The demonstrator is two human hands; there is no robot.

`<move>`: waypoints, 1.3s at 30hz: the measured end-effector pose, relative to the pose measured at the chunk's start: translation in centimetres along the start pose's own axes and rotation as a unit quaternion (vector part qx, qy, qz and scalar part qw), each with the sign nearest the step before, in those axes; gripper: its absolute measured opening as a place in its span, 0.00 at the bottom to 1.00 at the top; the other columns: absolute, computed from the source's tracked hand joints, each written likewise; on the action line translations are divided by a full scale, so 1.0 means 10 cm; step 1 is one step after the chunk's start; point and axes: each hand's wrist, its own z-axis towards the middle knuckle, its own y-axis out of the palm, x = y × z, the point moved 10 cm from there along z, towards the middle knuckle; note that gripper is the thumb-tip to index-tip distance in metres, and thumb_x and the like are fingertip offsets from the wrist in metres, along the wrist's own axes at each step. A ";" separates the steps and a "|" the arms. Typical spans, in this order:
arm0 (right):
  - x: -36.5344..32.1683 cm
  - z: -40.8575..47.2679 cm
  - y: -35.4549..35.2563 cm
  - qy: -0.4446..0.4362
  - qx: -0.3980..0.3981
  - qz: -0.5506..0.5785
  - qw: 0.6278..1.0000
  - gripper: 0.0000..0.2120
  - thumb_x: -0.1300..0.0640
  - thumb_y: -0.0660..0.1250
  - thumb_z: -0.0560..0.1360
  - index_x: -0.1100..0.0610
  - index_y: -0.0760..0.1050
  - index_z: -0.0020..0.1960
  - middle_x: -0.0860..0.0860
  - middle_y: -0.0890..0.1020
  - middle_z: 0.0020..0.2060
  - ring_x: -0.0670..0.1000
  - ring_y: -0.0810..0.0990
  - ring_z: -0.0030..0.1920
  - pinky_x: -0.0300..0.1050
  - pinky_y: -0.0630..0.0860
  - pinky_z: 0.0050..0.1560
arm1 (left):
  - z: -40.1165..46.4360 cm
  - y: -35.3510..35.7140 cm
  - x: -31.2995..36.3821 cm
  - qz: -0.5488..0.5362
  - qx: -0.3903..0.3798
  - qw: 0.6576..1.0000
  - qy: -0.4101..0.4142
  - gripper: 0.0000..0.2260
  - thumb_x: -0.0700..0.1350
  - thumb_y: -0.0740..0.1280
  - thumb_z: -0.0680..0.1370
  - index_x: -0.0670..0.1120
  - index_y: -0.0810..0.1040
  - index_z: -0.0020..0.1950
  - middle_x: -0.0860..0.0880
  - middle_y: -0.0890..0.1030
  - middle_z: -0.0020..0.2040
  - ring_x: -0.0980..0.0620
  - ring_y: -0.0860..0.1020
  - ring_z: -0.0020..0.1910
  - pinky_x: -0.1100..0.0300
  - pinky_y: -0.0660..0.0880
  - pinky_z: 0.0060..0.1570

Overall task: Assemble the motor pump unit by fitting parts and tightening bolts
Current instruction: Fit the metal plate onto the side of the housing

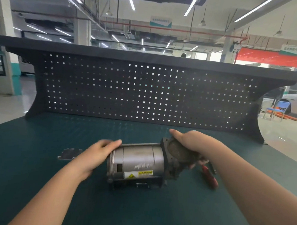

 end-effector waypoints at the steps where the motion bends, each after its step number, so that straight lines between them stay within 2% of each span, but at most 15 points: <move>1: 0.01 0.06 0.03 0.029 -0.019 0.021 0.999 0.32 0.34 0.48 0.79 0.57 0.62 0.71 0.66 0.82 0.43 0.57 0.79 0.24 0.37 0.70 0.24 | 0.06 -0.04 0.20 0.059 0.042 0.996 0.050 0.25 0.64 0.68 0.72 0.52 0.75 0.64 0.56 0.76 0.64 0.55 0.71 0.65 0.55 0.66 0.66; 3: -0.07 0.22 0.06 0.024 -0.031 0.007 0.999 0.26 0.43 0.50 0.83 0.55 0.56 0.76 0.65 0.74 0.62 0.57 0.80 0.25 0.41 0.75 0.22 | 0.15 0.16 0.51 0.179 0.038 0.975 0.124 0.17 0.61 0.60 0.79 0.55 0.75 0.63 0.58 0.77 0.61 0.55 0.72 0.64 0.58 0.66 0.59; 5: -0.10 0.35 0.08 0.030 -0.027 -0.009 0.999 0.25 0.50 0.48 0.84 0.54 0.49 0.79 0.62 0.62 0.73 0.60 0.82 0.39 0.52 0.81 0.40 | 0.26 0.47 0.56 0.298 0.009 0.944 0.141 0.20 0.60 0.53 0.82 0.53 0.75 0.66 0.55 0.77 0.64 0.50 0.70 0.67 0.54 0.66 0.64; 7: -0.12 0.50 0.04 0.040 0.003 -0.005 0.999 0.24 0.53 0.43 0.85 0.58 0.47 0.79 0.60 0.57 0.76 0.62 0.73 0.65 0.56 0.70 0.63 | 0.36 0.56 0.56 0.380 0.041 0.913 0.146 0.21 0.59 0.51 0.82 0.53 0.75 0.67 0.54 0.76 0.65 0.45 0.67 0.67 0.51 0.65 0.65; 9: -0.20 0.58 -0.01 0.004 0.027 -0.011 1.000 0.23 0.56 0.42 0.85 0.61 0.48 0.78 0.58 0.54 0.78 0.59 0.58 0.75 0.52 0.57 0.71 | 0.45 0.52 0.56 0.386 0.077 0.905 0.158 0.22 0.60 0.52 0.82 0.52 0.78 0.64 0.53 0.79 0.61 0.45 0.69 0.64 0.52 0.66 0.63; 12: -0.12 0.72 0.03 -0.010 0.026 0.055 0.998 0.24 0.49 0.48 0.84 0.63 0.63 0.74 0.60 0.66 0.73 0.60 0.66 0.71 0.51 0.63 0.68 | 0.50 0.46 0.53 0.366 0.126 0.901 0.193 0.21 0.60 0.54 0.80 0.51 0.81 0.60 0.55 0.82 0.56 0.46 0.74 0.59 0.55 0.70 0.57; 15: 0.05 0.79 0.16 0.022 0.002 0.269 0.963 0.21 0.45 0.62 0.79 0.62 0.75 0.59 0.61 0.82 0.51 0.59 0.82 0.44 0.51 0.78 0.46 | 0.46 0.43 0.54 0.347 0.173 0.896 0.216 0.19 0.58 0.57 0.79 0.51 0.83 0.56 0.56 0.83 0.53 0.48 0.75 0.56 0.59 0.69 0.50; 17: 0.10 0.77 0.20 0.031 -0.002 0.356 0.934 0.18 0.47 0.67 0.77 0.62 0.77 0.53 0.59 0.82 0.41 0.57 0.80 0.33 0.51 0.78 0.42 | 0.43 0.42 0.55 0.334 0.189 0.898 0.217 0.16 0.56 0.59 0.79 0.51 0.83 0.55 0.56 0.83 0.52 0.49 0.76 0.55 0.59 0.69 0.49; 19: 0.12 0.74 0.19 0.024 0.014 0.360 0.932 0.18 0.46 0.68 0.76 0.63 0.77 0.50 0.59 0.83 0.40 0.57 0.79 0.33 0.52 0.79 0.44 | 0.34 0.42 0.59 0.328 0.203 0.894 0.229 0.14 0.54 0.61 0.79 0.51 0.84 0.54 0.56 0.84 0.52 0.49 0.76 0.55 0.60 0.69 0.48; 22: 0.21 0.65 0.14 0.019 0.060 0.345 0.936 0.19 0.43 0.69 0.74 0.61 0.77 0.44 0.55 0.82 0.35 0.54 0.79 0.28 0.40 0.75 0.30 | 0.18 0.41 0.60 0.328 0.219 0.883 0.254 0.12 0.51 0.62 0.78 0.50 0.84 0.54 0.57 0.83 0.53 0.49 0.75 0.56 0.61 0.68 0.52; 26: 0.20 0.55 0.16 -0.012 0.053 0.440 0.897 0.14 0.47 0.71 0.74 0.59 0.77 0.42 0.52 0.82 0.30 0.50 0.79 0.23 0.36 0.72 0.21 | 0.08 0.37 0.61 0.317 0.226 0.882 0.265 0.11 0.50 0.64 0.79 0.49 0.84 0.55 0.55 0.83 0.54 0.50 0.74 0.57 0.65 0.63 0.57; 30: 0.20 0.52 0.34 -0.056 -0.002 0.631 0.774 0.10 0.49 0.67 0.75 0.56 0.82 0.47 0.51 0.85 0.35 0.49 0.83 0.30 0.39 0.76 0.27 | 0.18 0.42 0.62 0.318 0.196 0.896 0.240 0.14 0.51 0.61 0.80 0.49 0.83 0.58 0.55 0.82 0.57 0.52 0.73 0.58 0.62 0.64 0.58; 32: 0.31 0.55 0.41 -0.095 0.034 0.686 0.721 0.11 0.50 0.66 0.76 0.54 0.82 0.51 0.53 0.86 0.44 0.49 0.84 0.37 0.42 0.76 0.35 | 0.23 0.42 0.62 0.319 0.197 0.897 0.236 0.14 0.51 0.60 0.80 0.49 0.83 0.57 0.55 0.82 0.56 0.55 0.72 0.55 0.61 0.66 0.59; 36: 0.42 0.54 0.48 -0.138 0.101 0.679 0.714 0.14 0.48 0.66 0.71 0.47 0.82 0.55 0.51 0.83 0.56 0.50 0.81 0.56 0.49 0.74 0.57 | 0.22 0.42 0.60 0.321 0.209 0.887 0.259 0.14 0.51 0.60 0.80 0.49 0.83 0.56 0.57 0.82 0.54 0.56 0.74 0.55 0.65 0.67 0.54; 39: 0.42 0.59 0.51 -0.147 0.093 0.687 0.706 0.12 0.52 0.65 0.75 0.50 0.81 0.56 0.53 0.83 0.56 0.52 0.81 0.57 0.47 0.74 0.53 | 0.19 0.25 0.53 0.180 0.217 0.925 0.255 0.13 0.49 0.60 0.81 0.51 0.82 0.57 0.63 0.79 0.53 0.66 0.75 0.55 0.74 0.68 0.53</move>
